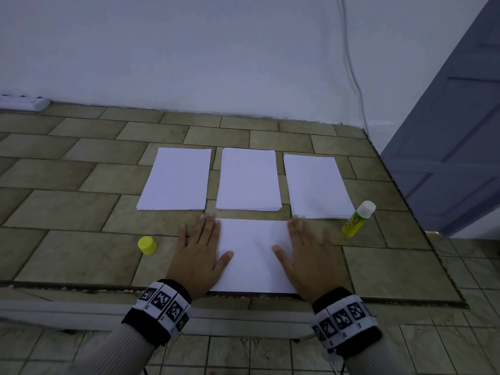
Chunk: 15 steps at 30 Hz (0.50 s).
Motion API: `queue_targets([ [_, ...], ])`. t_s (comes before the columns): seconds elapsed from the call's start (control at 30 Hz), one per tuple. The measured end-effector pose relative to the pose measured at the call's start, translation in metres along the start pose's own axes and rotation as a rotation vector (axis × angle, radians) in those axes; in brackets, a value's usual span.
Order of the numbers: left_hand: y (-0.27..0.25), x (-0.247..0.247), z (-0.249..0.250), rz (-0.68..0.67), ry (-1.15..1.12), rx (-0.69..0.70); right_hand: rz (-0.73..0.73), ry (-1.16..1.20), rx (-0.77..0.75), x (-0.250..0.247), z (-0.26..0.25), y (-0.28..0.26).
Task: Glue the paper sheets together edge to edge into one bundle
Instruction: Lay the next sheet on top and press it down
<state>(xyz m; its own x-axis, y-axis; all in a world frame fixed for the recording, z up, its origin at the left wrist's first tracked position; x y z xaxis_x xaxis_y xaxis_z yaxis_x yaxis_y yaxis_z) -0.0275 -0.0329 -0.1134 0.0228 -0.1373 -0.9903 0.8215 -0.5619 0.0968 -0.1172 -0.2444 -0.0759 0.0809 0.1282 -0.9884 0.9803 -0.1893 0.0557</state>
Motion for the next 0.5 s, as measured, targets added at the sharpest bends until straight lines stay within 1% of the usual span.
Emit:
queue_targets([
  [0.07, 0.000, 0.000, 0.000, 0.004, 0.002, 0.002, -0.038, 0.037, -0.109, 0.003, -0.028, 0.003],
  [0.13, 0.000, -0.001, 0.001, 0.003, 0.001, 0.001, -0.066, 0.073, -0.205, 0.015, -0.051, 0.008],
  [0.23, 0.000, 0.000, 0.000, -0.017, 0.000, -0.003, -0.072, 0.101, -0.263, 0.032, -0.064, 0.017],
  [0.3, 0.001, -0.001, 0.000, -0.023, 0.003, -0.003, -0.062, 0.099, -0.267, 0.032, -0.060, 0.017],
  [0.37, 0.000, -0.001, 0.000, -0.021, 0.007, 0.000, -0.066, 0.076, -0.256, 0.028, -0.044, 0.014],
  [0.43, 0.000, -0.001, 0.000, -0.012, 0.010, 0.003, -0.086, 0.045, -0.203, 0.022, -0.018, 0.010],
  [0.5, -0.001, -0.002, 0.000, -0.009, 0.004, 0.002, -0.077, 0.006, -0.122, 0.017, 0.011, 0.005],
])
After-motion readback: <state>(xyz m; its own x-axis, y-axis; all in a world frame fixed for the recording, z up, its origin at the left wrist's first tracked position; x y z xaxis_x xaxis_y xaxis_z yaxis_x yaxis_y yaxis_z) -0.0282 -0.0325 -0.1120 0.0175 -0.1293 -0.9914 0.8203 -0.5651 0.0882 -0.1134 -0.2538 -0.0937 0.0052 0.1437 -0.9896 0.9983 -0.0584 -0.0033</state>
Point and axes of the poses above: each hand's wrist, its own y-axis towards the middle knuckle, its own x-axis out of the palm, z = x × y, the point moved 4 cm from there along y, towards the middle knuckle, and after that the axes turned 7 degrees about z, right-handed, at the moved point
